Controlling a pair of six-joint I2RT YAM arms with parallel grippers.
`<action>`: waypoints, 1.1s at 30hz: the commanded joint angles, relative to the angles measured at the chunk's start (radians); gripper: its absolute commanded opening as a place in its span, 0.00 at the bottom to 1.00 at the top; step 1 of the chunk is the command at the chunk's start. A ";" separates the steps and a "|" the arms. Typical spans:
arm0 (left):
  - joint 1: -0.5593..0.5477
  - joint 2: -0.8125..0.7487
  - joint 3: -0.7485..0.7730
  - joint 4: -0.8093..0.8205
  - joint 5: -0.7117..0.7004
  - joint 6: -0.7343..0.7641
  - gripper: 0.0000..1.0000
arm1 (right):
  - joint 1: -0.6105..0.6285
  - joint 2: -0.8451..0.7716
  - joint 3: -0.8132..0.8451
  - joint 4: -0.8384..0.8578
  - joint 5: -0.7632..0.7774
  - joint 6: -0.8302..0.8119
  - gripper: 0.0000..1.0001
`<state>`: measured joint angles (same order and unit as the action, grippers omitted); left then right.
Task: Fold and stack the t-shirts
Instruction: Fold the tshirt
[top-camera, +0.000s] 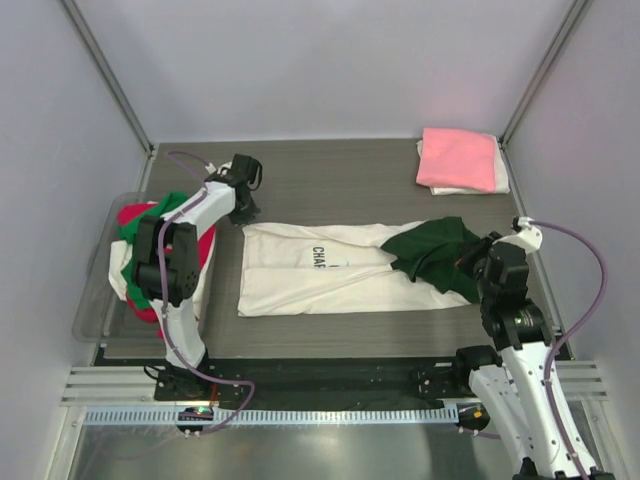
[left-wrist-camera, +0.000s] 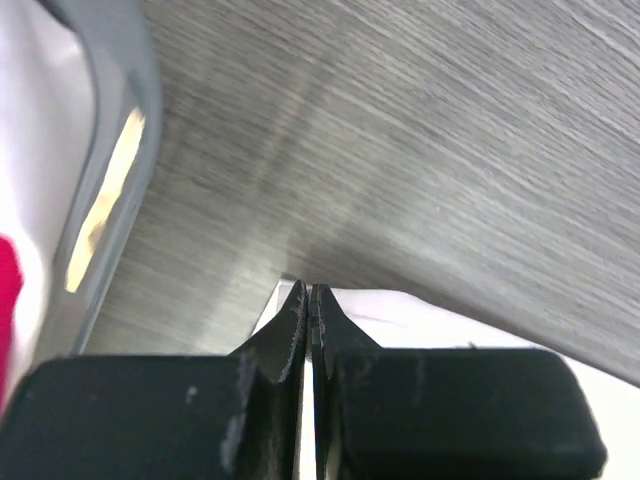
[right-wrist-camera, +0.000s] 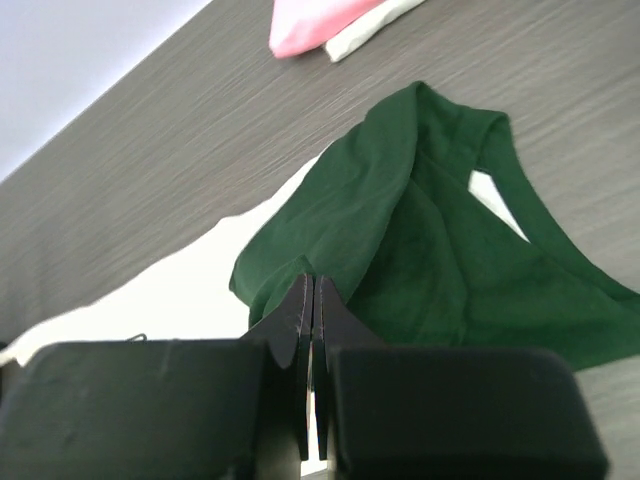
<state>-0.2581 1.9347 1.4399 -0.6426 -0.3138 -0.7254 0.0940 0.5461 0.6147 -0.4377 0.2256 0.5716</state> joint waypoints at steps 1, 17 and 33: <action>-0.016 -0.080 -0.019 0.015 -0.025 0.006 0.00 | -0.004 -0.066 -0.004 -0.068 0.112 0.083 0.01; -0.050 -0.246 -0.229 0.060 -0.099 -0.074 0.00 | -0.002 -0.202 -0.098 -0.289 0.306 0.425 0.01; -0.093 -0.479 -0.366 0.008 -0.221 -0.114 0.54 | -0.002 -0.045 0.035 -0.325 0.394 0.452 0.87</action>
<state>-0.3229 1.5505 1.0515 -0.6228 -0.4187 -0.8318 0.0940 0.4721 0.5468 -0.8127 0.5522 1.0878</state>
